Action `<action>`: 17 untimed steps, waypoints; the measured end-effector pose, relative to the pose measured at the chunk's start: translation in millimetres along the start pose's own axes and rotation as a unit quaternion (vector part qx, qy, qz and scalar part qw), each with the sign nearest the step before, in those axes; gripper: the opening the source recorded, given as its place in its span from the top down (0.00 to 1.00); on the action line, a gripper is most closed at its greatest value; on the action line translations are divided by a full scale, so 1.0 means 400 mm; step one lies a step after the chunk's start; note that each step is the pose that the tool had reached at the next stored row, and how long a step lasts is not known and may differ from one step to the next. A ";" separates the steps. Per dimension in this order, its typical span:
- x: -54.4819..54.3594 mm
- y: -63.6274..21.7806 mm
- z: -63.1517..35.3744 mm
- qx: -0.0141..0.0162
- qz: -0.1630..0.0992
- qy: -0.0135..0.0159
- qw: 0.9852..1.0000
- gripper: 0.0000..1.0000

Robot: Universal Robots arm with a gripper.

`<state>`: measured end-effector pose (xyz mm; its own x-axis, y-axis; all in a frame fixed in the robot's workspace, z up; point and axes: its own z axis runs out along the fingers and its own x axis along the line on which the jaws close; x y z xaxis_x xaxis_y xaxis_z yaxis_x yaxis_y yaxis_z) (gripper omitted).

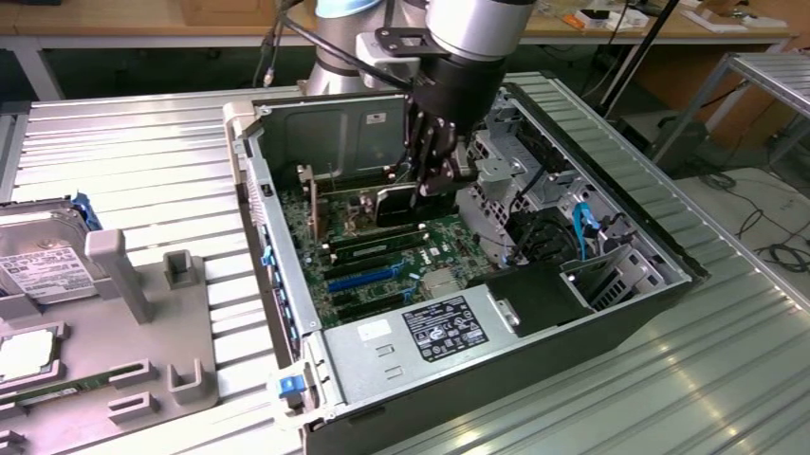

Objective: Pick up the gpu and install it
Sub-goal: 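Insert the gpu into the slot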

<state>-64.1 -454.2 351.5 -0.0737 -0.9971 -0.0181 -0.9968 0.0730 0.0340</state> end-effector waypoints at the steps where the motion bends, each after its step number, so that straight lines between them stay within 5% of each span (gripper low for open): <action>1: 0.002 0.000 0.004 0.000 0.000 0.000 1.000 0.73; 17: 0.009 0.006 0.050 0.000 0.000 0.001 1.000 0.73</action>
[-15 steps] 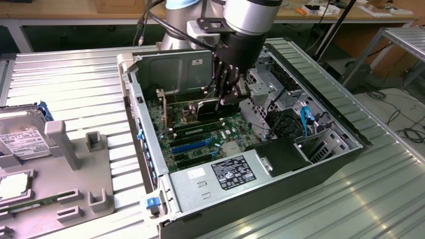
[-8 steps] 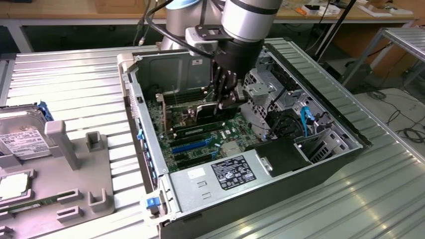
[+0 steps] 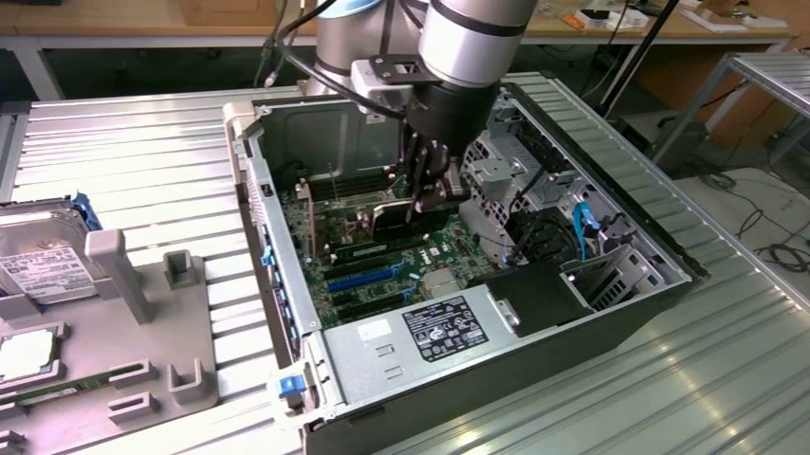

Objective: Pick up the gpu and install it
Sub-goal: 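Insert the gpu into the slot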

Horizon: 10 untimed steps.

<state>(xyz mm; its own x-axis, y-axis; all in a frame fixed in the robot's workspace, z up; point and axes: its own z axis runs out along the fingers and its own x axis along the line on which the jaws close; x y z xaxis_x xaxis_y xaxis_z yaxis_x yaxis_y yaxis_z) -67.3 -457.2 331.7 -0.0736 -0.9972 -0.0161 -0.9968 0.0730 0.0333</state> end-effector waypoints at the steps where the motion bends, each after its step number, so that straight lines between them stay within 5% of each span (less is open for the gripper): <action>1: 0.001 0.001 0.004 0.000 0.000 0.000 1.000 0.73; 10: 0.007 0.016 0.046 0.001 0.000 0.000 1.000 0.73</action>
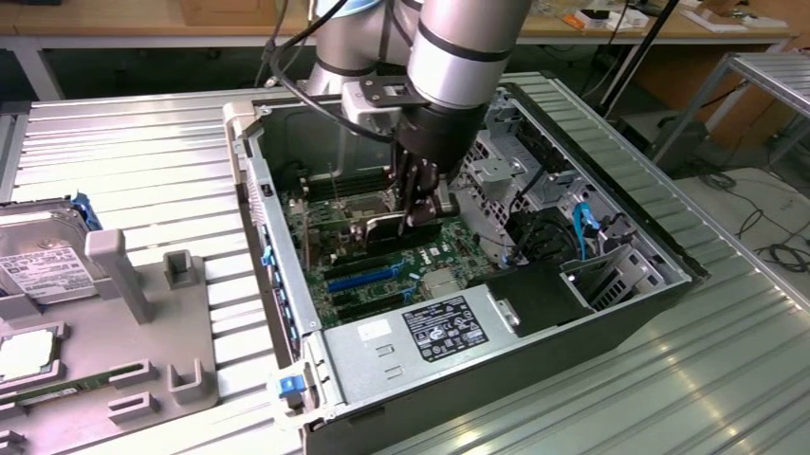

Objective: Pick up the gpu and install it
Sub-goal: 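Insert the gpu into the slot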

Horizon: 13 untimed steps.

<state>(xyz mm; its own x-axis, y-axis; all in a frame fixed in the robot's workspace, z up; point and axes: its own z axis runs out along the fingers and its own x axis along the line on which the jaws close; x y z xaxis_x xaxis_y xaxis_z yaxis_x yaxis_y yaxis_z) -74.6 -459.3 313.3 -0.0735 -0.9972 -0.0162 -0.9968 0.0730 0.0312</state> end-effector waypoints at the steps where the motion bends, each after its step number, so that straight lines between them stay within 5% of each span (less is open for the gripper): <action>1: 0.000 0.002 0.004 0.000 0.000 0.000 1.000 0.73; 13: 0.019 0.012 0.025 0.000 -0.001 0.001 1.000 0.73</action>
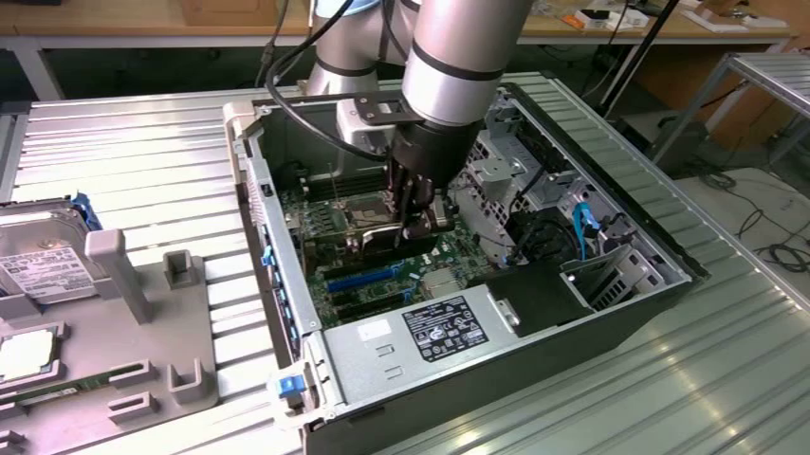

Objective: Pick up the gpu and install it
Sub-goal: 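Insert the gpu into the slot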

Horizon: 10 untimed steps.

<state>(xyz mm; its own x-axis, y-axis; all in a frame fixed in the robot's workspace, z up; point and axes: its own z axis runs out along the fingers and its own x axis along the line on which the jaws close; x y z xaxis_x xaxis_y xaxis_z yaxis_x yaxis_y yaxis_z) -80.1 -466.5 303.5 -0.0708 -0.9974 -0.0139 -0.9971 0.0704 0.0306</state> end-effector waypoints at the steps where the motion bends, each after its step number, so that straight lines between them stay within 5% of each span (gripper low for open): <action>1: 0.000 0.000 0.001 0.000 0.000 0.000 1.000 0.73; 10: 0.001 0.004 0.023 0.001 0.000 0.000 1.000 0.73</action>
<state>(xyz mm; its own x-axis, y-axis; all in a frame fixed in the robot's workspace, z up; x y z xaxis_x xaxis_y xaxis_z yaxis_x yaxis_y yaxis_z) -82.1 -466.5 294.3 -0.0709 -0.9974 -0.0145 -0.9971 0.0705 0.0277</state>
